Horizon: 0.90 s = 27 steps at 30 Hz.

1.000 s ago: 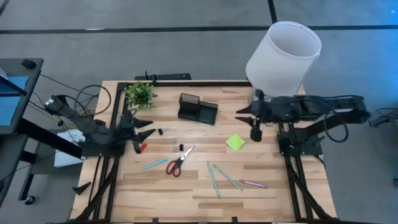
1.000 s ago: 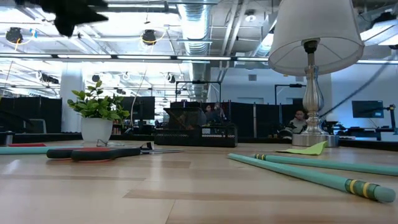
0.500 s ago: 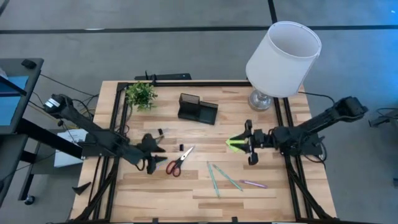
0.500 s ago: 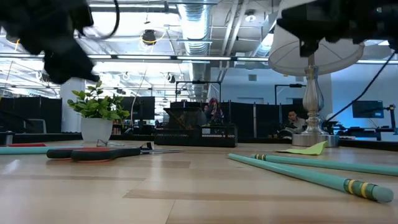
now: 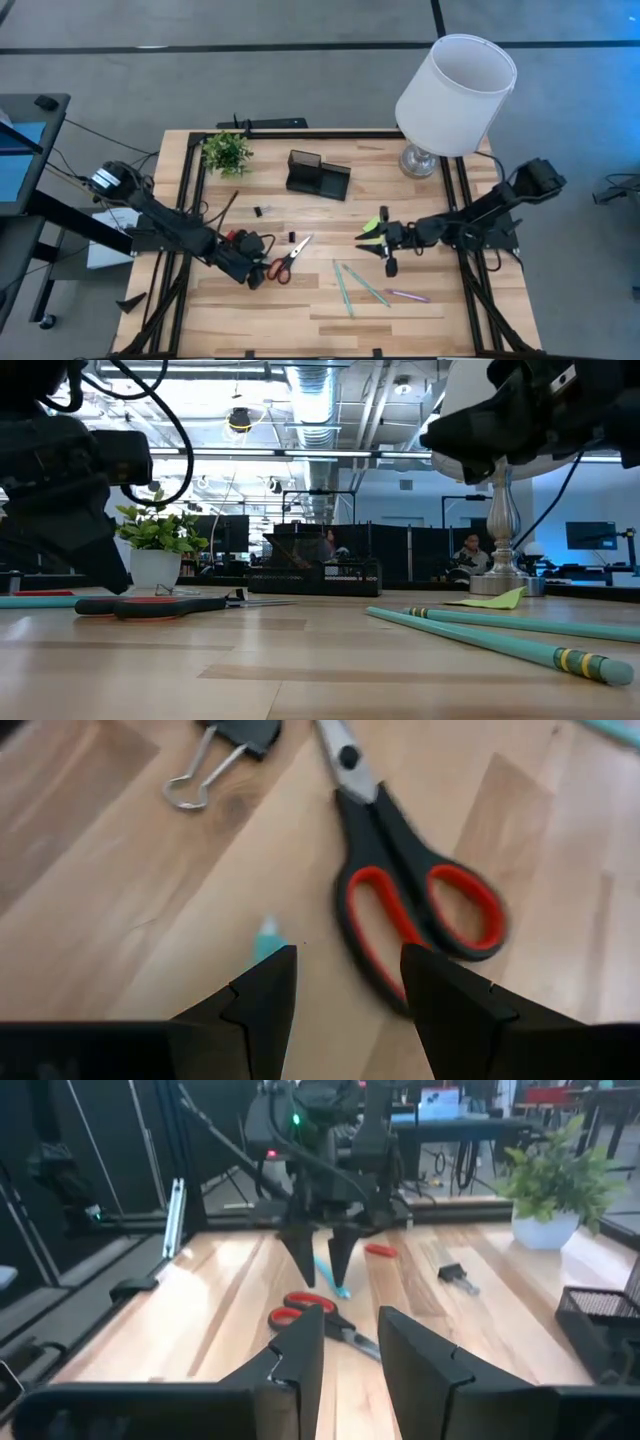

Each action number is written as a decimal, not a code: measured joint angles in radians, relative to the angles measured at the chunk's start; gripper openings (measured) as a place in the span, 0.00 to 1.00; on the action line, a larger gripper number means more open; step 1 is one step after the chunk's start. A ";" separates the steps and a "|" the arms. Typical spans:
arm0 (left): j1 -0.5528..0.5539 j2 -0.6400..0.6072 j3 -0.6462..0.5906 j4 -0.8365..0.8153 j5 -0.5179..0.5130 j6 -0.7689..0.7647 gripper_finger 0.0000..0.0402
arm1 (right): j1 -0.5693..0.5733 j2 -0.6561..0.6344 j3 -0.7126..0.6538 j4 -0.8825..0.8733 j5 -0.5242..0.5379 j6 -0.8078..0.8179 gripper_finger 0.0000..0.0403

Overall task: Pick and place office supplies into organizer
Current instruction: Put the black scissor into the desk organizer

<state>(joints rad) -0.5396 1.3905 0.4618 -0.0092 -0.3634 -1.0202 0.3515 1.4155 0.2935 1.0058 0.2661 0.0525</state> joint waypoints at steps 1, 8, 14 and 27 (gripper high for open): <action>0.000 0.003 0.000 0.013 0.000 0.000 0.44 | 0.000 0.008 0.002 0.000 0.000 0.000 0.23; -0.002 0.003 0.000 0.026 0.016 0.000 0.44 | 0.000 0.050 0.018 0.005 0.000 0.064 0.23; -0.003 0.004 -0.001 0.019 0.008 -0.021 0.44 | 0.000 0.081 0.021 0.022 0.000 0.072 0.23; -0.018 0.140 0.006 0.126 -0.079 -0.066 0.44 | 0.001 0.086 0.021 0.028 0.000 0.081 0.23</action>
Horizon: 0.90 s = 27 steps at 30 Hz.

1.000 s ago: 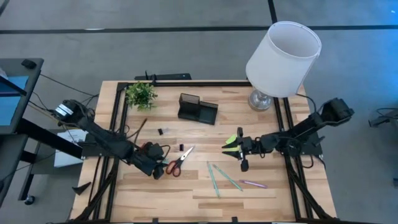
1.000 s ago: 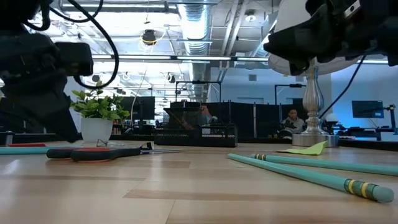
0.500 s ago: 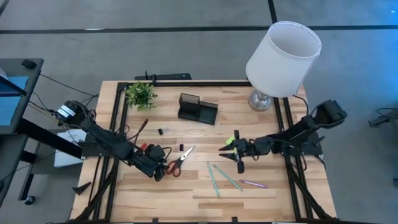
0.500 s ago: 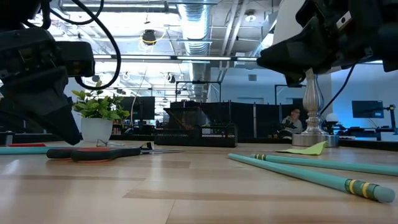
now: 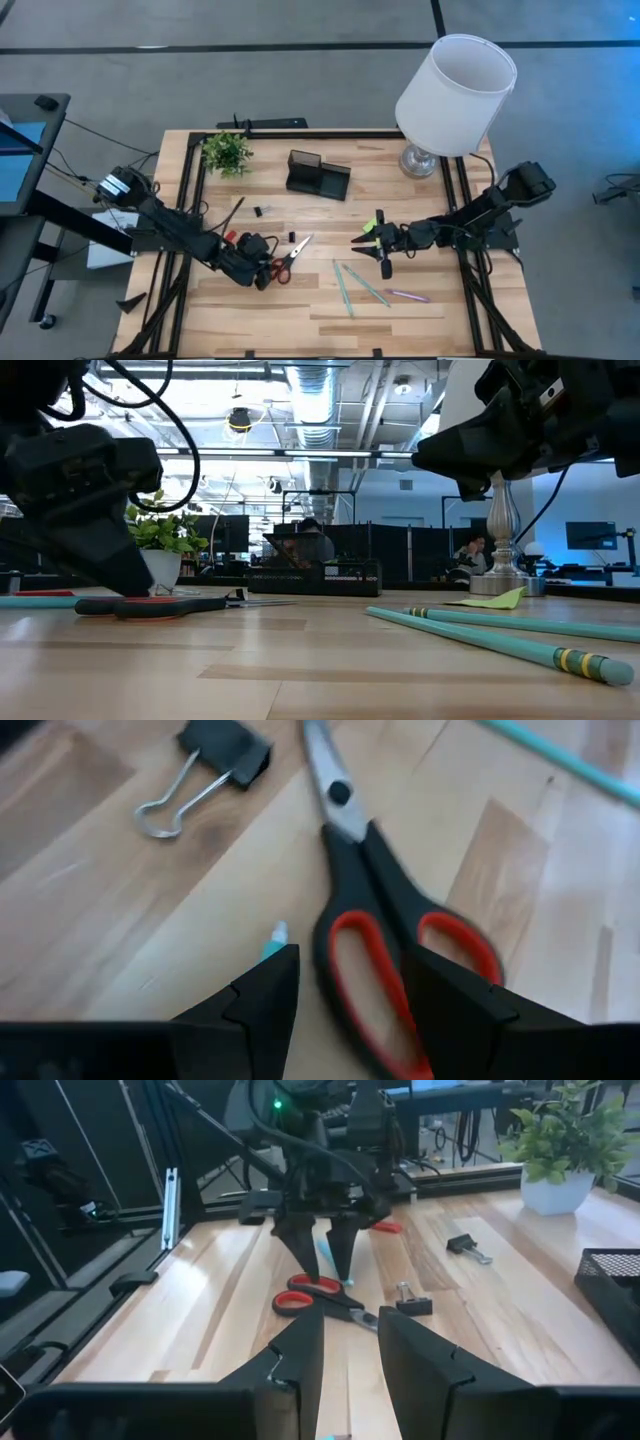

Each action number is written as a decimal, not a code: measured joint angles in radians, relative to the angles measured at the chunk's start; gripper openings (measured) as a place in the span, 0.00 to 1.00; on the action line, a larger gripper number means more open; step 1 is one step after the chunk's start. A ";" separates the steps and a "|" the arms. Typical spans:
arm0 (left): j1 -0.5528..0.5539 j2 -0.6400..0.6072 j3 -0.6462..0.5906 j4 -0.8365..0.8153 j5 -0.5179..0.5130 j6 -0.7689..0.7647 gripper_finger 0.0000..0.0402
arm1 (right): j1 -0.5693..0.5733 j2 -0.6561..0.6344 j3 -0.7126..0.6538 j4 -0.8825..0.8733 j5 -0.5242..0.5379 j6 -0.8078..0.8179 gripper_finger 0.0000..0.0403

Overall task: Pick and place office supplies into organizer
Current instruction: Put the black scissor into the desk organizer

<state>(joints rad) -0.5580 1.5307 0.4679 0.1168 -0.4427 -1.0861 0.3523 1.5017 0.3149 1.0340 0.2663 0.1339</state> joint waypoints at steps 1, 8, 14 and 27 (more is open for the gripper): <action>-0.004 0.017 -0.001 0.028 -0.012 0.004 0.44 | 0.000 0.000 0.000 0.000 0.000 0.000 0.23; -0.005 0.057 0.000 0.063 -0.020 0.024 0.44 | 0.000 0.000 0.000 0.000 0.000 -0.001 0.23; -0.005 0.025 -0.003 0.009 -0.026 0.075 0.44 | 0.000 0.000 0.000 0.000 0.000 -0.001 0.23; -0.015 -0.142 -0.009 -0.084 0.026 0.093 0.44 | 0.000 0.000 0.000 0.000 0.000 -0.001 0.23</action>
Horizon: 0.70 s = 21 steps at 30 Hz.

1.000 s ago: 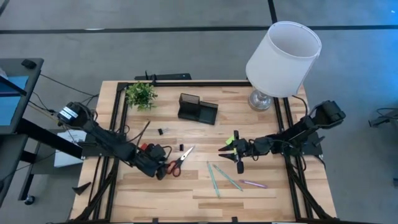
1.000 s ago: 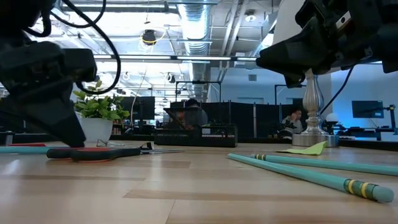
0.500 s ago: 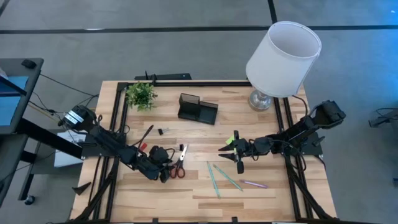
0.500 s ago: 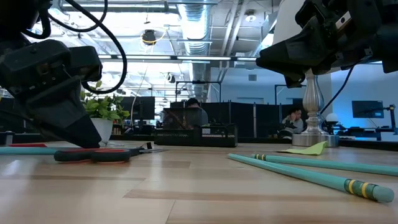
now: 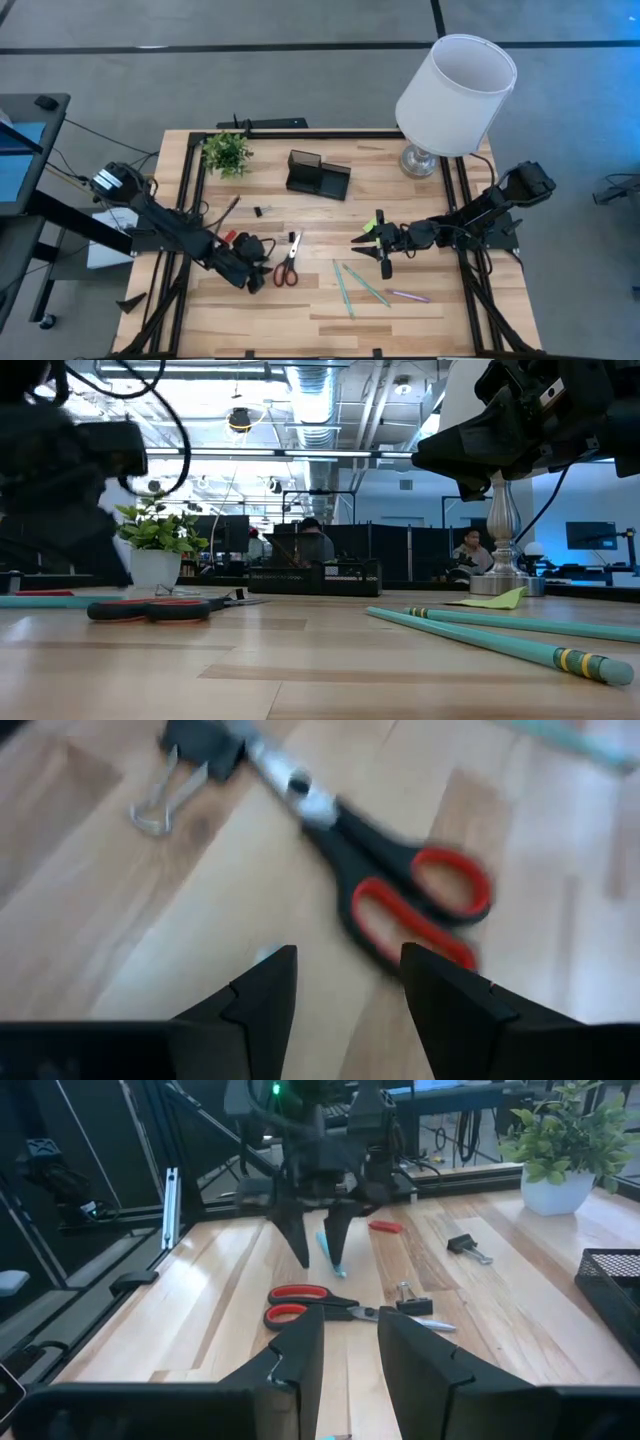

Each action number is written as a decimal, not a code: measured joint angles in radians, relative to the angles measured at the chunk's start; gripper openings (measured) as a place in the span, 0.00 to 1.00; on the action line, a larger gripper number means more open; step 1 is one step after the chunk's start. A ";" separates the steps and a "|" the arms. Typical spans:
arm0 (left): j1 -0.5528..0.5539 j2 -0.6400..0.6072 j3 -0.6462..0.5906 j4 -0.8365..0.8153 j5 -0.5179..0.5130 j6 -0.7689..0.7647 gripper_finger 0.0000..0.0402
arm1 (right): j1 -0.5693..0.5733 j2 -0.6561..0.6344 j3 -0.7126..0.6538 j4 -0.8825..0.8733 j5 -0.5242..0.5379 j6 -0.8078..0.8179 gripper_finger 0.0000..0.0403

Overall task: Pick and place office supplies into organizer
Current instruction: Put the black scissor into the desk organizer

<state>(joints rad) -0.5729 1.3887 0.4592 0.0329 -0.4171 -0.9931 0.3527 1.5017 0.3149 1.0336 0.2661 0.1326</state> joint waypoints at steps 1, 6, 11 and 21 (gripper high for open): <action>0.000 -0.004 0.001 -0.001 0.001 -0.008 0.44 | 0.000 0.000 0.000 0.000 0.000 0.000 0.23; 0.000 0.003 0.001 0.004 0.039 -0.033 0.44 | 0.000 0.000 0.000 -0.001 -0.002 0.000 0.23; -0.001 0.035 0.002 0.023 0.047 -0.059 0.44 | 0.000 0.000 0.000 -0.001 -0.003 0.000 0.23; -0.001 0.168 0.025 0.129 0.055 -0.092 0.44 | 0.000 0.000 0.000 -0.009 -0.003 0.000 0.23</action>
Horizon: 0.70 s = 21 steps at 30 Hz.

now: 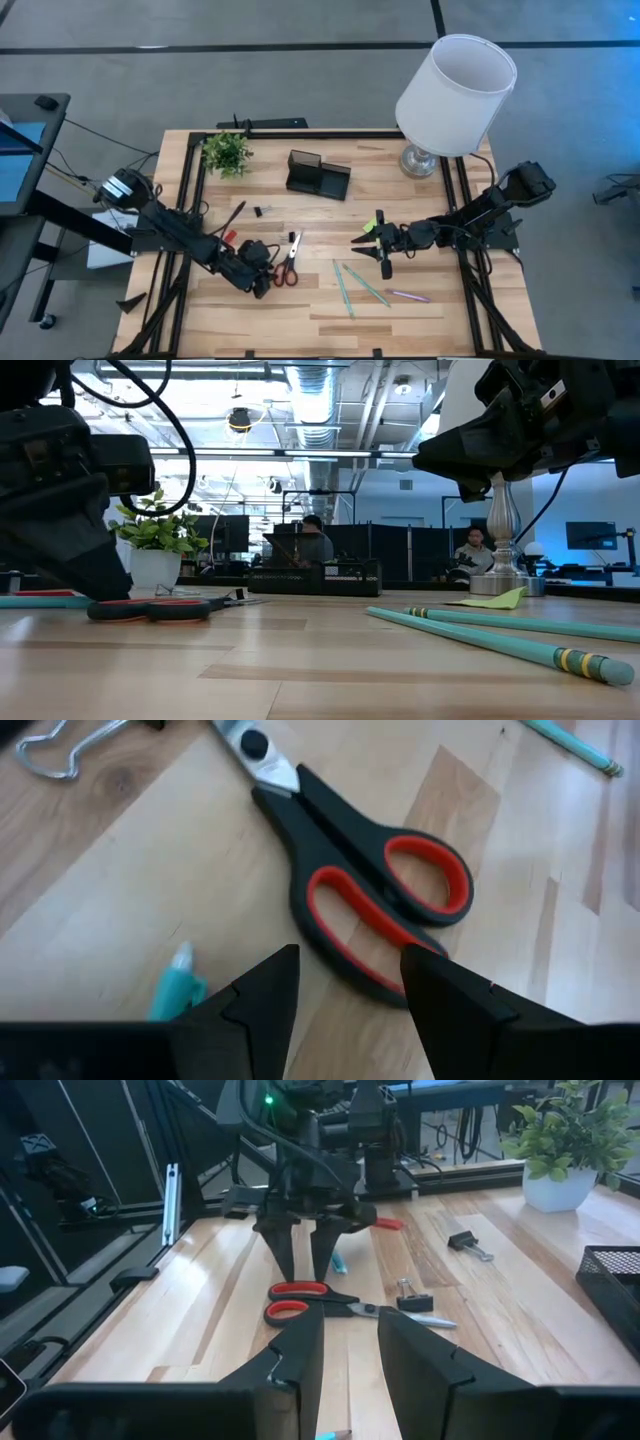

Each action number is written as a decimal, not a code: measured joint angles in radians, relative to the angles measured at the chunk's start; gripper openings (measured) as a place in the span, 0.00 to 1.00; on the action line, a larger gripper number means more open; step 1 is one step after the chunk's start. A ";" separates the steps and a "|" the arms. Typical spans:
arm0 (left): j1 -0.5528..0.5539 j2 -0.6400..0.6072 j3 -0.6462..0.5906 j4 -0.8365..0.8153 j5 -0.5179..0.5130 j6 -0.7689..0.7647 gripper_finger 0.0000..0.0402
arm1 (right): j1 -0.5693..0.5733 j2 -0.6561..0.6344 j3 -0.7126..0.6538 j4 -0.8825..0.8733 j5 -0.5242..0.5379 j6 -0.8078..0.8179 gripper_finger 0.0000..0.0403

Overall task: Pick and place office supplies into organizer
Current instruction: Put the black scissor into the desk organizer

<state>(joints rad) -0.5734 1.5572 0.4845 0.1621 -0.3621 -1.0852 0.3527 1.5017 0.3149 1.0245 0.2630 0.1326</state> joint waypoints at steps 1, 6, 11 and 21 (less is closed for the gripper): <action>0.002 0.010 0.008 -0.001 -0.009 0.000 0.44 | 0.000 0.000 0.000 0.000 0.000 0.000 0.23; 0.006 0.032 0.061 -0.076 -0.020 0.021 0.44 | 0.000 0.000 0.000 0.000 0.000 0.000 0.23; 0.006 0.031 0.130 -0.340 -0.032 -0.012 0.44 | 0.000 0.000 0.000 0.000 0.000 0.000 0.23; 0.006 0.033 0.170 -0.505 -0.096 -0.027 0.44 | 0.000 0.000 0.000 -0.001 0.000 -0.001 0.23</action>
<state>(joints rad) -0.5674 1.5906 0.6548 -0.3425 -0.4580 -1.1122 0.3527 1.5017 0.3149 1.0233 0.2630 0.1318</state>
